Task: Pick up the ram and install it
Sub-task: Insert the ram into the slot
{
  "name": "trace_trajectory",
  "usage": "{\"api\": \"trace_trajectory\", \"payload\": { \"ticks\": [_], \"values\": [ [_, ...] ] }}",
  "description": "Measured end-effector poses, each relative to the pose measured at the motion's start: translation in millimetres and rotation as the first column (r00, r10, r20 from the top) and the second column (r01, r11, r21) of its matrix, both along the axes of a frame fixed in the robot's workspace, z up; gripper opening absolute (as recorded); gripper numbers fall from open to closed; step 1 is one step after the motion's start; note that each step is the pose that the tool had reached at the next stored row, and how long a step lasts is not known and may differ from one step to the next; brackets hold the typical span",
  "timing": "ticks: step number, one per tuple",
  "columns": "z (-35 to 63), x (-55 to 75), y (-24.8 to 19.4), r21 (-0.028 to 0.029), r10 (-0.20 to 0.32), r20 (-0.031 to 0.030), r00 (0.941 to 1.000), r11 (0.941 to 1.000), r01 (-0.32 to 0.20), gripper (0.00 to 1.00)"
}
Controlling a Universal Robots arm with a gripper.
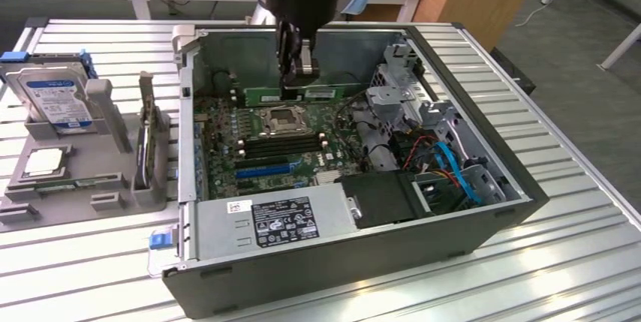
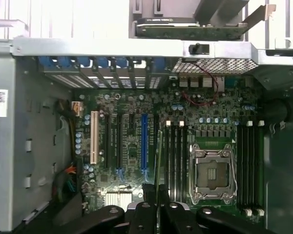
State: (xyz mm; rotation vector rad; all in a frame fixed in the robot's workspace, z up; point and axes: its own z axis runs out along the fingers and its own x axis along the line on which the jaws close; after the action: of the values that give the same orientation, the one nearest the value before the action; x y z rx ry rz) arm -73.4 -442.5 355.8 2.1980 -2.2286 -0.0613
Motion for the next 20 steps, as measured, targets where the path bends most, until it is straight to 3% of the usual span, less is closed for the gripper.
{"api": "trace_trajectory", "payload": {
  "ticks": [5, 6, 7, 13, 20],
  "values": [
    [-9.1, 0.0, 15.0, -0.0001, 0.0, -0.0001, 1.0, 1.0, 0.0, 0.13],
    [-14.1, -0.1, 23.0, -0.0001, 0.0, -0.0001, 1.0, 1.0, 0.0, 0.13],
    [-17.2, -0.1, 25.5, 0.0001, 0.0, 0.0001, 1.0, 1.0, 0.0, 0.13],
    [-28.1, -0.1, 25.5, 0.0, 0.052, 0.0, 0.9987, 0.9987, -0.052, 0.13],
    [-42.4, -2.8, 25.4, 0.0, 0.056, 0.0, 0.9984, 0.9984, -0.056, 0.13]
  ]
}}
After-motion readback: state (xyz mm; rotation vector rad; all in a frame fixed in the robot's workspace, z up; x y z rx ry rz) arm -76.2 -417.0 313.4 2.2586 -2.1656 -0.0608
